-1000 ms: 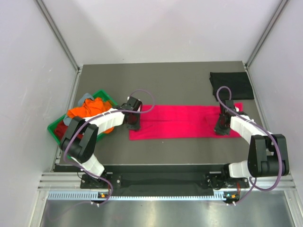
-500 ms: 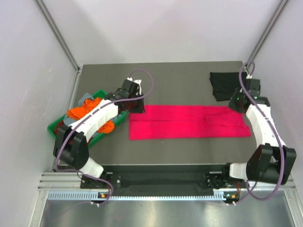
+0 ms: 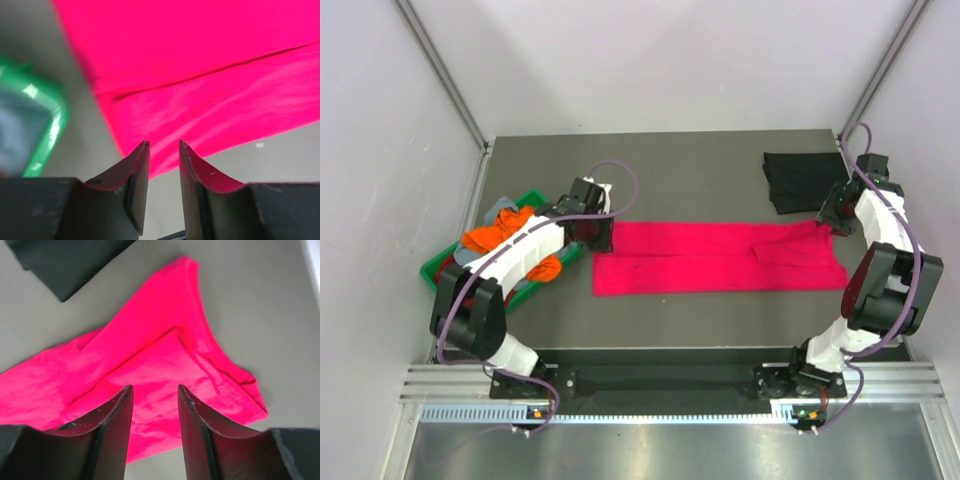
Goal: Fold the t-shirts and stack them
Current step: Fold the tshirt
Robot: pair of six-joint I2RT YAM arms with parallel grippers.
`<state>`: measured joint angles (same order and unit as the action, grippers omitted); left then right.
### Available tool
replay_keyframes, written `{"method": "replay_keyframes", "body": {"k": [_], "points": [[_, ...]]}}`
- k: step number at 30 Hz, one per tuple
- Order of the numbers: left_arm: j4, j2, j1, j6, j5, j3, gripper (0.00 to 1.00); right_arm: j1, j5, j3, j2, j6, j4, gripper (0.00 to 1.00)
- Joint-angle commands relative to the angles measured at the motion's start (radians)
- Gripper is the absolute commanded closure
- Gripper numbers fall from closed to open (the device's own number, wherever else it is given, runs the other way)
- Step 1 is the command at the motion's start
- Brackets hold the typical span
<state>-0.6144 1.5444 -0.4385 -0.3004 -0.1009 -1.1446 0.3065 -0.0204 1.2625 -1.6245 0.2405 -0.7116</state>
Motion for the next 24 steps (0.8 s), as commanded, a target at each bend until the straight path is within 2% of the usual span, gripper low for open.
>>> {"method": "replay_keyframes", "body": {"k": [1, 8, 17, 24], "points": [[-0.019, -0.073, 0.032, 0.049, 0.093, 0.075, 0.64, 0.034, 0.013, 0.071, 0.002, -0.033, -0.019, 0.59], [-0.024, 0.038, 0.040, 0.049, 0.142, 0.068, 0.66, 0.029, -0.120, -0.078, 0.100, 0.003, 0.087, 0.57], [-0.028, 0.204, 0.053, 0.055, 0.116, -0.055, 0.68, 0.022, -0.110, -0.120, 0.098, 0.039, 0.113, 0.57], [-0.028, 0.283, 0.055, 0.083, 0.107, -0.076, 0.69, 0.046, -0.138, -0.124, 0.126, 0.043, 0.112, 0.54]]}}
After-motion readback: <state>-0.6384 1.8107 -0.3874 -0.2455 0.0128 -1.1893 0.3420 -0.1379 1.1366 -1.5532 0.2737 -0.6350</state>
